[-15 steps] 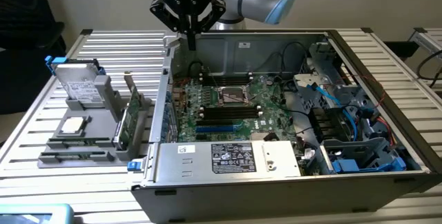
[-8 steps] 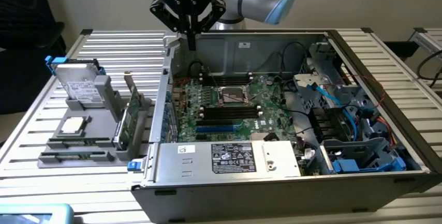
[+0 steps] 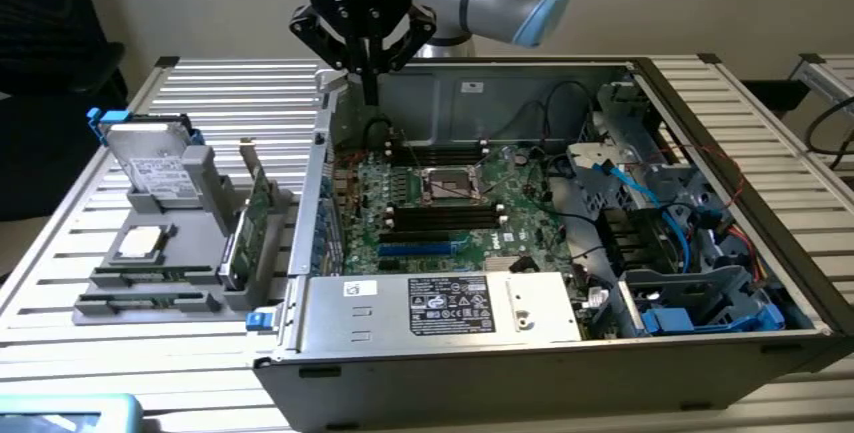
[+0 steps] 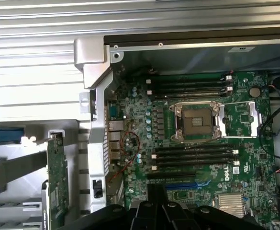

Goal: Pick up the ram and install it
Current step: 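Reach for the ram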

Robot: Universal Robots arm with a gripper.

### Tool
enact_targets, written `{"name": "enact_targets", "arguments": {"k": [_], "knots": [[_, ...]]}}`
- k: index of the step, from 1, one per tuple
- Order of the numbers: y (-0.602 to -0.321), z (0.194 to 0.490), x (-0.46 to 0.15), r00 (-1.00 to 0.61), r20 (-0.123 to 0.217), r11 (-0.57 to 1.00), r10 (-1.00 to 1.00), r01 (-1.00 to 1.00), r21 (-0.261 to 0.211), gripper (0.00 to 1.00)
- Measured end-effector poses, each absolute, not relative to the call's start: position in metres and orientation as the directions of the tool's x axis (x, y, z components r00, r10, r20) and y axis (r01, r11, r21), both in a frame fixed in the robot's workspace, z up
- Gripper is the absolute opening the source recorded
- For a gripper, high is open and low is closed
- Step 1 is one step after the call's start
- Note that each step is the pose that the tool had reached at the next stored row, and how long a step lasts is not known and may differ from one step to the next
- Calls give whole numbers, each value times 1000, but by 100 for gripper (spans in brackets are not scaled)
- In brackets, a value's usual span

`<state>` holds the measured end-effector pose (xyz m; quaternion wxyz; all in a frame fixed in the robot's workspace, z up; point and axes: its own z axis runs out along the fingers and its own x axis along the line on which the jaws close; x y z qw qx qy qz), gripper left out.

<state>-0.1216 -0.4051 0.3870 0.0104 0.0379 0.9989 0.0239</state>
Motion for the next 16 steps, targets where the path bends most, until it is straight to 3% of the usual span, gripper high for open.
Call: {"name": "enact_targets", "arguments": {"k": [16], "knots": [[-411,382,-160,-997,-19,996,77,76,48,11]]}}
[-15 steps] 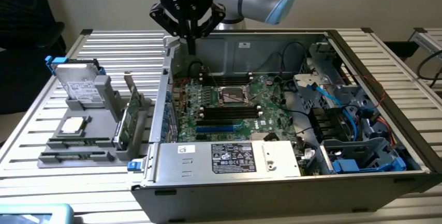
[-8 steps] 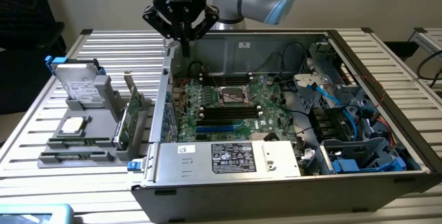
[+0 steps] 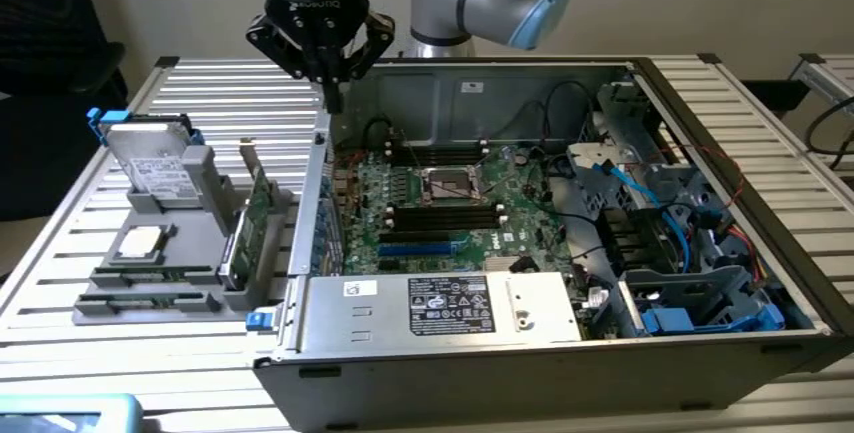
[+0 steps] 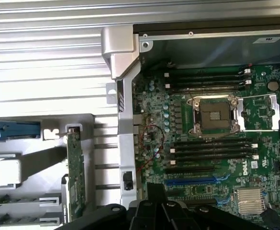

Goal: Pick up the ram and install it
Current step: 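Reach for the ram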

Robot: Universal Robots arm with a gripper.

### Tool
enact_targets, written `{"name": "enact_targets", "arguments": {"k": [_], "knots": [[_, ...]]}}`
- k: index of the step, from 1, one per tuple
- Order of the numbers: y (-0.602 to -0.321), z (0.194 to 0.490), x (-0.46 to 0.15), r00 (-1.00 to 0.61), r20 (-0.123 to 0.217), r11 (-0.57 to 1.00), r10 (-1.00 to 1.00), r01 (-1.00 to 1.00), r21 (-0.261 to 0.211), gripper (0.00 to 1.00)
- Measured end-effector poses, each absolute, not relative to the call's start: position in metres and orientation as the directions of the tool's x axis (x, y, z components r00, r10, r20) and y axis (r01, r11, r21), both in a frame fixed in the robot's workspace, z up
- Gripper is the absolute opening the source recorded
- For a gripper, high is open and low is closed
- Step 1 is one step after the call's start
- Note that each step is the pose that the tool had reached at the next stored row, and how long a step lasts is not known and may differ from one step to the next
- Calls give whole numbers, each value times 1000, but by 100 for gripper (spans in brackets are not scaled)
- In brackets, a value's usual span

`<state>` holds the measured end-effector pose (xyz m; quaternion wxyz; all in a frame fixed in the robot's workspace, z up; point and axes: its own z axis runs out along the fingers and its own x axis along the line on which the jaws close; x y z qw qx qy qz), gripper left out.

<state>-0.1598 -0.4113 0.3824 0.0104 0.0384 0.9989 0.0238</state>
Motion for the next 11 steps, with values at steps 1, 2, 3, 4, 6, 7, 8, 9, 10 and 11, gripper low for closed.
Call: {"name": "enact_targets", "arguments": {"k": [1,2,3,4,6,7,8,9,10,11], "knots": [[-412,382,-163,-997,-19,996,77,76,48,11],[-412,382,-166,-997,-19,996,77,76,48,11],[-412,382,-169,-997,-19,996,77,76,48,11],[-412,381,-172,-997,-19,996,77,76,48,11],[-413,381,-179,-997,-19,996,77,76,48,11],[-413,381,-183,-997,-19,996,77,76,48,11],[-413,380,-186,-997,-19,996,77,76,48,11],[-414,379,-190,-997,-19,996,77,76,48,11],[-414,378,-193,-997,-19,996,77,76,48,11],[-415,377,-196,-997,-19,996,77,76,48,11]]}}
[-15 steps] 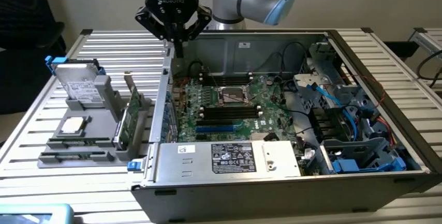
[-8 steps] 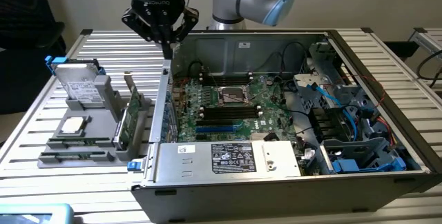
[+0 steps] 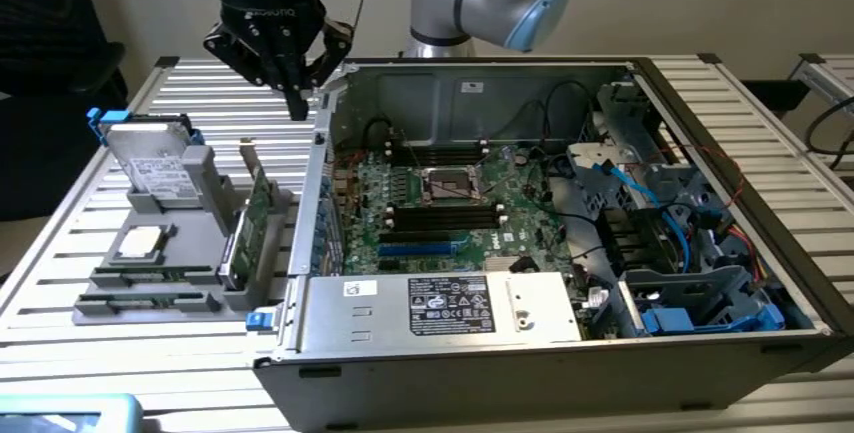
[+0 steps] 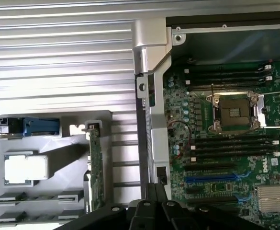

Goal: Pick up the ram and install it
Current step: 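Reach for the ram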

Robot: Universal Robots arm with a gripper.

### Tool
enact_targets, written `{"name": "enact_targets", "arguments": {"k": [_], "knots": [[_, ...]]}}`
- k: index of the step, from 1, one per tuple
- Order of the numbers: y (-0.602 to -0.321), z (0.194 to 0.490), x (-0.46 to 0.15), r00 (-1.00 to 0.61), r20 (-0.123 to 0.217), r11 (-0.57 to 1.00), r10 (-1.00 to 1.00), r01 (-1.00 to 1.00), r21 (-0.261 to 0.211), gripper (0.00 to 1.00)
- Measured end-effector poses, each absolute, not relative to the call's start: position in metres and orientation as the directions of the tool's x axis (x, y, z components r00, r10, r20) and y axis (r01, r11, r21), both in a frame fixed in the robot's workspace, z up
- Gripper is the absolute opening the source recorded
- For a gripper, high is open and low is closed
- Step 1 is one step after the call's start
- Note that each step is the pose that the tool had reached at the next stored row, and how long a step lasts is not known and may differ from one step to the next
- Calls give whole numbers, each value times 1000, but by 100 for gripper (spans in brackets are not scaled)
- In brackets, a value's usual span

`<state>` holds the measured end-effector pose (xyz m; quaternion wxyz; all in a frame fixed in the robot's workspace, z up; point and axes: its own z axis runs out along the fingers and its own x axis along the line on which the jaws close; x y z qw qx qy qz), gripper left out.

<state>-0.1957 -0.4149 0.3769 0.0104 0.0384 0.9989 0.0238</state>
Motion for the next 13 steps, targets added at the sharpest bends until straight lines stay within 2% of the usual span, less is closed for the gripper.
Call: {"name": "enact_targets", "arguments": {"k": [13], "knots": [[-427,358,-231,-997,-19,996,77,76,48,11]]}}
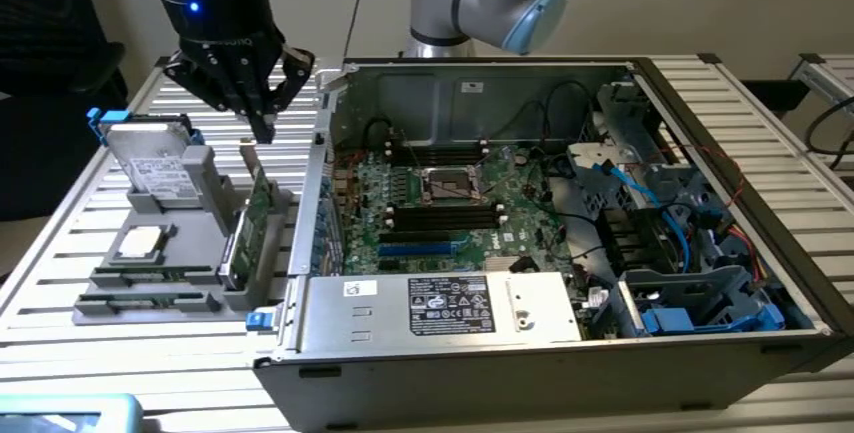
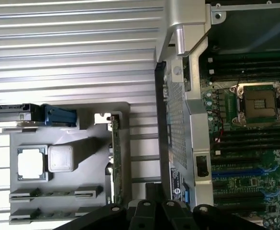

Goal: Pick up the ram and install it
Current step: 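Reach for the ram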

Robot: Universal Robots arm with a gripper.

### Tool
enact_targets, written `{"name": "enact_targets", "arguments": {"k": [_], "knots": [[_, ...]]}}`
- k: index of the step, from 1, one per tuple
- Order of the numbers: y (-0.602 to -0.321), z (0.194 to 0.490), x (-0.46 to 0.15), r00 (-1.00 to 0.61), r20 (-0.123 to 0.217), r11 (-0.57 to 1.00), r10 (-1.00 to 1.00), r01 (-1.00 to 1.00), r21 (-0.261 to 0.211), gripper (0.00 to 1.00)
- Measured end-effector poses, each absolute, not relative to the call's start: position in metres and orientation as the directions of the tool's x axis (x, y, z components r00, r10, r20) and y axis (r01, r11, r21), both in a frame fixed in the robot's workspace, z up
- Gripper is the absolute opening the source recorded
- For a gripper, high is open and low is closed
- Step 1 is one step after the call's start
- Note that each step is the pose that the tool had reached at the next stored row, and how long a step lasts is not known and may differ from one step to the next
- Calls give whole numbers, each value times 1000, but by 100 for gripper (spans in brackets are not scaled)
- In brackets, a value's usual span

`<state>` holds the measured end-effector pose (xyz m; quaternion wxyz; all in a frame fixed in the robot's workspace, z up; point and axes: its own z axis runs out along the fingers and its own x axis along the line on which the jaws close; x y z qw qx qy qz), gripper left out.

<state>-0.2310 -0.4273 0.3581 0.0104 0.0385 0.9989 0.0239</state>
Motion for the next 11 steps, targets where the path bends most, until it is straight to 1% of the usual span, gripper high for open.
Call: {"name": "enact_targets", "arguments": {"k": [11], "knots": [[-441,339,-257,-997,-19,996,77,76,48,11]]}}
